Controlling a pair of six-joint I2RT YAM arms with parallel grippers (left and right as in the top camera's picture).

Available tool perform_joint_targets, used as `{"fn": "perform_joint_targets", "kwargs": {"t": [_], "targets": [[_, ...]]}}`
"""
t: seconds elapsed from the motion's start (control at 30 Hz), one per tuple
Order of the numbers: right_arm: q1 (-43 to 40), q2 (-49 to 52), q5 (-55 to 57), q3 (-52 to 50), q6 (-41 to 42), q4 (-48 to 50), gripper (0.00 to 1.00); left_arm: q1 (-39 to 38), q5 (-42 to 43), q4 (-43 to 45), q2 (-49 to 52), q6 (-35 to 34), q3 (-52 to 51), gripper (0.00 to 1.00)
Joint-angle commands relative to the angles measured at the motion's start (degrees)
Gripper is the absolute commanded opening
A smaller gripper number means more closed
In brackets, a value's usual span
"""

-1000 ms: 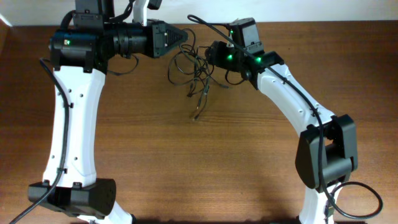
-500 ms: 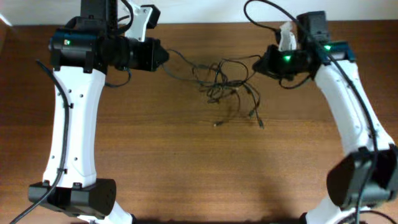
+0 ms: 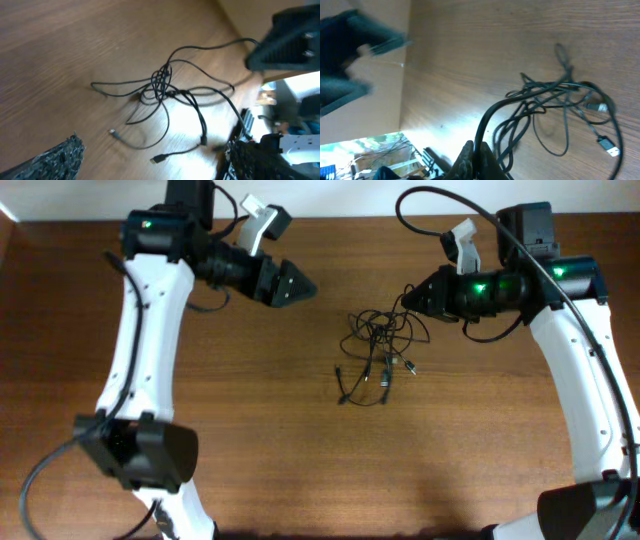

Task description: Untangle cables

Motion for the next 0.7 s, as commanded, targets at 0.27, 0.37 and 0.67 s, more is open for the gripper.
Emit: {"fn": "perform_joint_targets", "kwargs": {"t": [0.27,0.37,0.67], "targets": [[-0.17,-7.82,-10.67,1.66,-0.81,-0.28,0.04,-14.95,19.12,31.43,13.6,-11.19,0.09,0.89],[-0.24,-7.82,-10.67,1.66,-0.59,0.85,0.04,-15.37,25.92,34.45,13.6,-12.44,0.09,0.88],[-0.26,-7.82,-14.86,1.68,5.97,10.23,0.04,-16.0,34.58,32.72,13.6,-7.17,-0.46,0.9]]}}
